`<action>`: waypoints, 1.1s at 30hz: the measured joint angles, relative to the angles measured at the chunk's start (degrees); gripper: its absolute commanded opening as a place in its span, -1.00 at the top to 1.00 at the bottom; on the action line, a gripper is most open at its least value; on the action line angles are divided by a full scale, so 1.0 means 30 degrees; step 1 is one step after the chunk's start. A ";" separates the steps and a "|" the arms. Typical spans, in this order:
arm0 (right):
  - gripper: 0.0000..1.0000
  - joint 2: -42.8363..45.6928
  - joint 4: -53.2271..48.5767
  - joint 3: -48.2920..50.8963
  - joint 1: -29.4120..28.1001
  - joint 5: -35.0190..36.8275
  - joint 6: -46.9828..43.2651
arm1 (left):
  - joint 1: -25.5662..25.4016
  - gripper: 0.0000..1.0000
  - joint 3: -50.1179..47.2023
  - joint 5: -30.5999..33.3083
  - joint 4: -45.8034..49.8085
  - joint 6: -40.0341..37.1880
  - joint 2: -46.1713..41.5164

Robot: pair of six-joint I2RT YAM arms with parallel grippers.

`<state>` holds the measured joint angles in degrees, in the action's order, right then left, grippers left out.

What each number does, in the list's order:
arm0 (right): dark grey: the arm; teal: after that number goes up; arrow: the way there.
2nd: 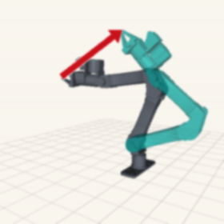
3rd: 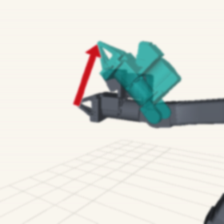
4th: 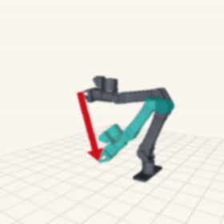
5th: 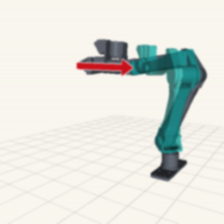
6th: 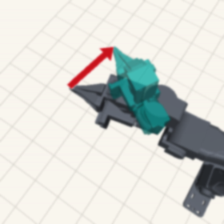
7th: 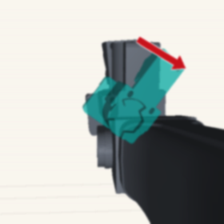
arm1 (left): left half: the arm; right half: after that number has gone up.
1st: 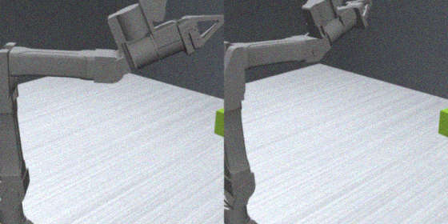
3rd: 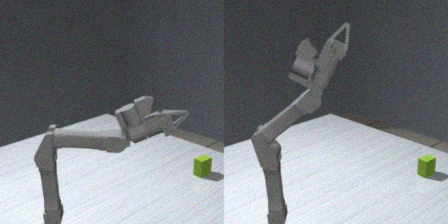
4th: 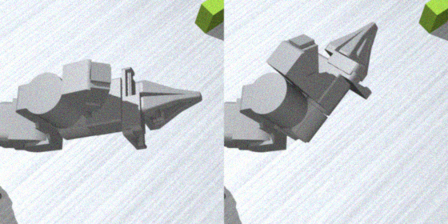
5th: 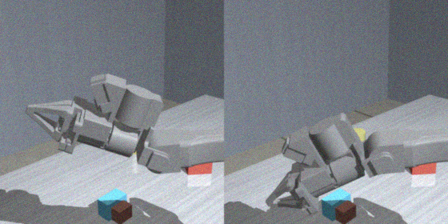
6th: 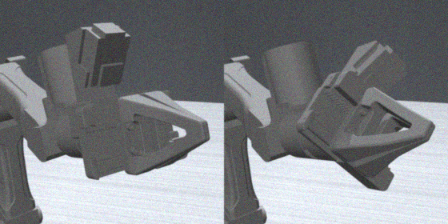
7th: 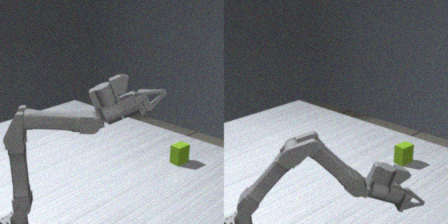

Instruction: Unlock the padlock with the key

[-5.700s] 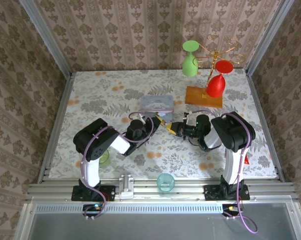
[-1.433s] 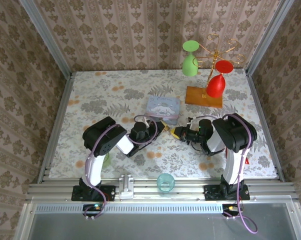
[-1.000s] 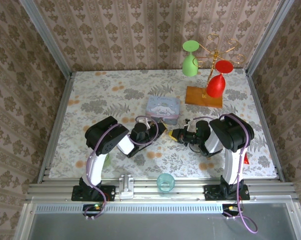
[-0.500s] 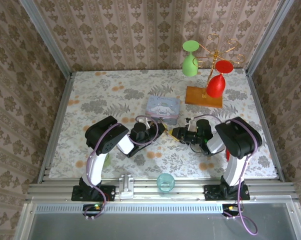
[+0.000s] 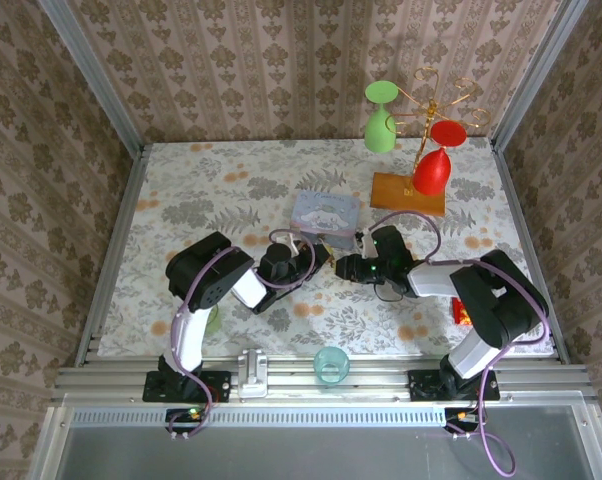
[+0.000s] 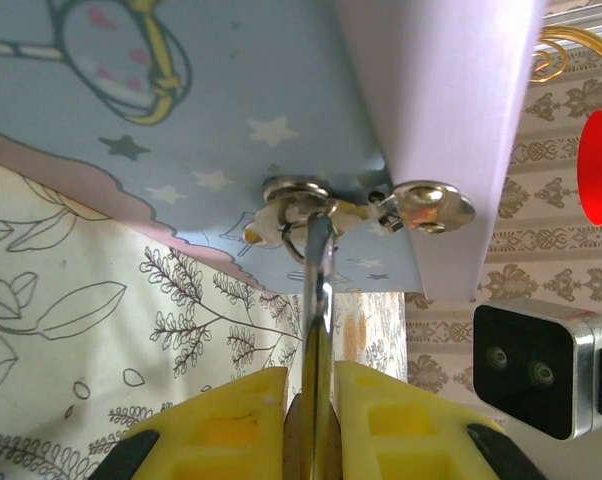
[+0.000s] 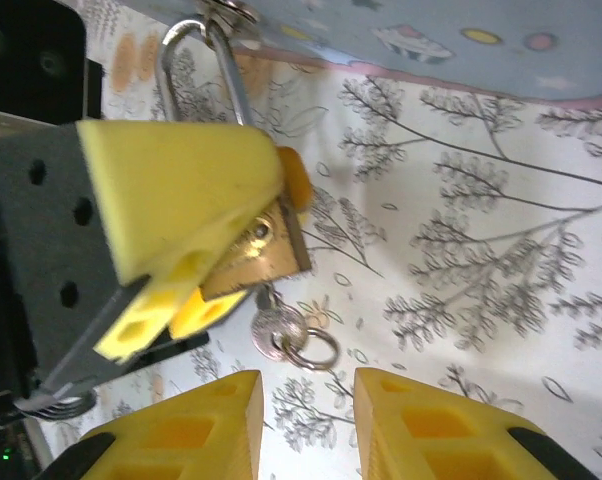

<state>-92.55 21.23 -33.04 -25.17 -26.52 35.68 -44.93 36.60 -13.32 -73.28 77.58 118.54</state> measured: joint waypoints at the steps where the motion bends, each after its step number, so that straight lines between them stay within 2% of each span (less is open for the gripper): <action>1: 0.39 0.0138 -0.0306 0.0000 0.0000 0.0138 -0.0219 | -0.0015 0.85 -0.0029 0.0007 -0.0007 0.0007 -0.0015; 6: 0.38 0.0131 -0.0568 -0.0007 -0.0066 0.0117 -0.0510 | -0.0066 0.85 -0.0051 0.0007 0.0000 0.0182 -0.0029; 16: 0.44 -0.1581 0.1843 -0.0124 -0.0546 -0.0423 -0.0393 | -0.0379 0.86 -0.0051 0.0175 0.0204 0.0423 -0.0073; 25: 0.58 -0.1406 -0.0627 -0.1355 -0.1909 0.2499 -0.2419 | -0.0619 0.87 -0.0087 0.0430 0.0328 0.0736 -0.0175; 27: 0.52 -0.1290 -0.0969 -0.1392 -0.2084 0.3089 -0.2827 | -0.0641 0.87 -0.0087 0.0430 0.0350 0.0743 -0.0182; 29: 0.37 -0.1064 -0.1348 -0.1399 -0.2324 0.3789 -0.3220 | -0.0641 0.87 -0.0087 0.0372 0.0335 0.0794 -0.0182; 33: 0.30 -0.0699 -0.2113 -0.1399 -0.2506 0.4896 -0.3891 | -0.0627 0.87 -0.0138 0.0372 0.0328 0.0860 -0.0291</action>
<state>-94.65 14.90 -37.23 -32.69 -11.84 24.01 -46.81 36.18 -12.21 -72.29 80.16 117.67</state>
